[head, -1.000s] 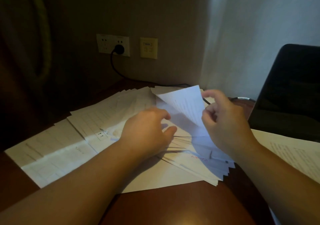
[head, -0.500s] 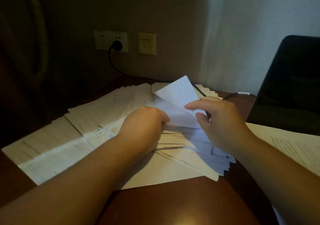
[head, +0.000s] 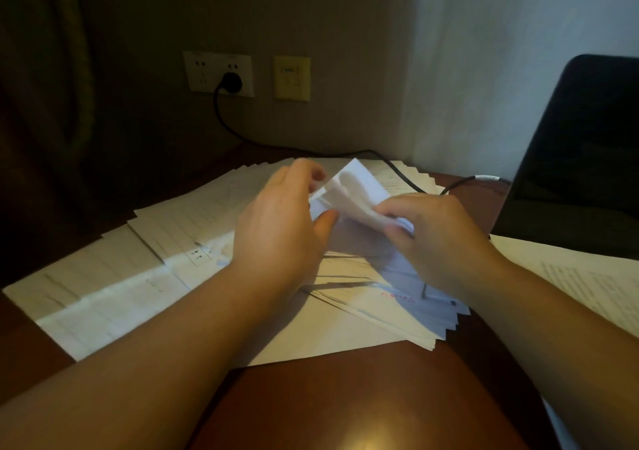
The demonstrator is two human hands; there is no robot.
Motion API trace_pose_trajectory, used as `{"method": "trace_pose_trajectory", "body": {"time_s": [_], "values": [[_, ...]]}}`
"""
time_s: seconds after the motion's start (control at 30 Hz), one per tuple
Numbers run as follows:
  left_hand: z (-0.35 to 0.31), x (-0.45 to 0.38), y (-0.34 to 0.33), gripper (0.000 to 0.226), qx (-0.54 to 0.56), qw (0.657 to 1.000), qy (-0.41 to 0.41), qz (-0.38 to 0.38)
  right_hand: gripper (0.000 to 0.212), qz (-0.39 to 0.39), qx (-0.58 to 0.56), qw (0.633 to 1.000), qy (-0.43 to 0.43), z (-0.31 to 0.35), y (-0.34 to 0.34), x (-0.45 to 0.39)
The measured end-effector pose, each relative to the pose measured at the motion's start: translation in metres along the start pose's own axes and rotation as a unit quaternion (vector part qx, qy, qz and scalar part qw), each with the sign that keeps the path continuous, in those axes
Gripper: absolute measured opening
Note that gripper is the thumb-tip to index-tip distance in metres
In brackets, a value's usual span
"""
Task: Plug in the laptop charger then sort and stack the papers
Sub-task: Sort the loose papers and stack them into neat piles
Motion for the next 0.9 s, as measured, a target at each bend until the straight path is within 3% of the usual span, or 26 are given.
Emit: {"method": "trace_pose_trajectory", "body": {"time_s": [0.23,0.43,0.6,0.7,0.9], "values": [[0.002,0.006,-0.009,0.054,-0.077,0.981,0.004,0.178,0.067,-0.098,-0.089,0.99,-0.04,0.002,0.004,0.002],[0.002,0.005,-0.008,0.048,-0.121,0.971,-0.004,0.208,0.033,-0.15,-0.062,0.987,0.021,-0.005,0.0,0.0],[0.001,0.002,-0.005,0.031,-0.109,0.968,-0.007,0.226,0.033,-0.174,-0.054,0.983,0.017,-0.006,-0.001,-0.001],[0.002,0.001,0.0,0.022,-0.153,0.952,-0.05,0.259,0.034,-0.163,-0.055,0.985,0.014,-0.007,-0.002,-0.001],[0.001,0.002,0.003,0.022,-0.15,0.969,-0.077,0.18,0.034,-0.077,-0.05,0.996,0.001,-0.008,-0.006,-0.003]]}}
Point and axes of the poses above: each hand's wrist, its own x-axis away from the middle knuckle, its own y-axis out of the back of the hand, z = x × y, the point moved 1 cm from there along -x, towards the middle knuckle, and after that the axes turned 6 degrees about z, right-handed, at the moved point
